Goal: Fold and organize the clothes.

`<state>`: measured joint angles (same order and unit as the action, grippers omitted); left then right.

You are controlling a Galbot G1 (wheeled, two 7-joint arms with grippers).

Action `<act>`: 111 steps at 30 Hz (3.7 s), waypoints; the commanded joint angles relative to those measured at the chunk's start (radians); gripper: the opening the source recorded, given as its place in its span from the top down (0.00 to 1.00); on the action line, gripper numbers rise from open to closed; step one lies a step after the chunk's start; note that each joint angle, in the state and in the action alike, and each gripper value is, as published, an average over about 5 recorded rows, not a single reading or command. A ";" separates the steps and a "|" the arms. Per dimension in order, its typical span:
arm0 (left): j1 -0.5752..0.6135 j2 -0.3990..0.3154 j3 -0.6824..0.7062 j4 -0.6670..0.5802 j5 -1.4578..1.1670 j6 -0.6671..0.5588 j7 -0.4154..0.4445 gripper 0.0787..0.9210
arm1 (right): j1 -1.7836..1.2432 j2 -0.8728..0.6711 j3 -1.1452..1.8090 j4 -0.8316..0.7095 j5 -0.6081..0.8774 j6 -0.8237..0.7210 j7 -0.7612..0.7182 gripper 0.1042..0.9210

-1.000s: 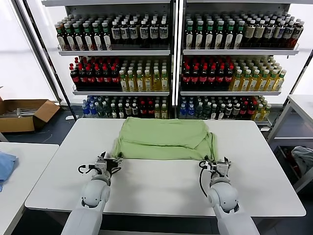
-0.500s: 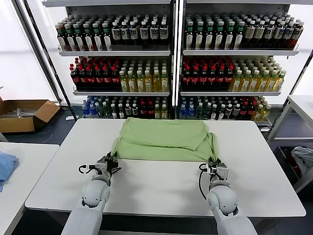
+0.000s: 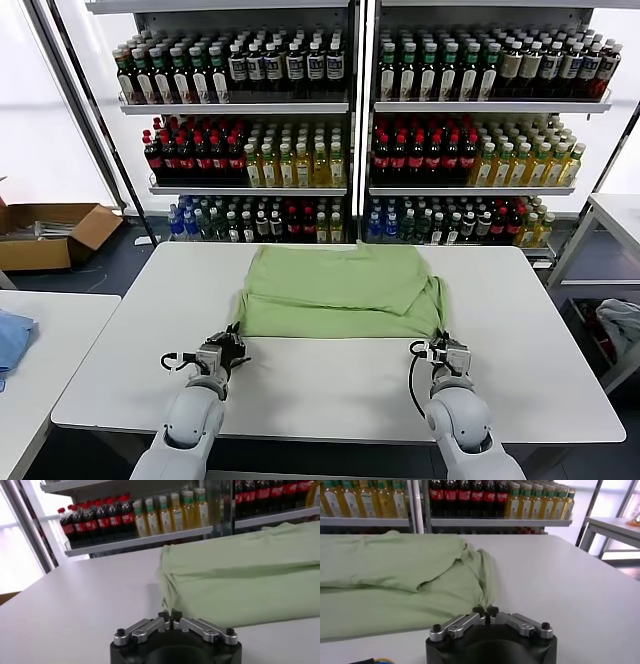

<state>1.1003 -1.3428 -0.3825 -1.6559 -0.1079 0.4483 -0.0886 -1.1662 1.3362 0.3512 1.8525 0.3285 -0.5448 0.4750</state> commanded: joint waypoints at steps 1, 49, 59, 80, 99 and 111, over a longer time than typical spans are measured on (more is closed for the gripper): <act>0.194 0.005 -0.016 -0.276 -0.001 0.000 -0.017 0.99 | -0.136 -0.001 0.001 0.220 -0.009 -0.002 0.013 0.97; 0.028 0.189 -0.045 -0.381 -0.208 -0.022 0.075 0.27 | 0.120 -0.339 0.207 0.170 0.209 0.014 -0.289 0.12; -0.356 0.242 0.124 0.043 -0.347 0.022 0.082 0.12 | 0.561 -0.436 -0.151 -0.217 0.229 -0.033 -0.316 0.12; -0.557 0.078 0.226 0.472 -0.256 0.045 0.097 0.12 | 0.779 -0.051 -0.208 -0.753 0.126 -0.012 -0.298 0.12; -0.534 0.035 0.212 0.541 -0.232 0.039 0.106 0.12 | 0.793 0.026 -0.183 -0.931 0.059 0.042 -0.314 0.12; -0.536 0.035 0.198 0.569 -0.233 0.036 0.112 0.12 | 0.789 0.053 -0.180 -0.968 0.031 0.049 -0.319 0.12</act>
<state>0.5719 -1.3032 -0.1818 -1.1213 -0.3411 0.4833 0.0216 -0.3834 1.3756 0.1732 0.9207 0.3695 -0.4992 0.1563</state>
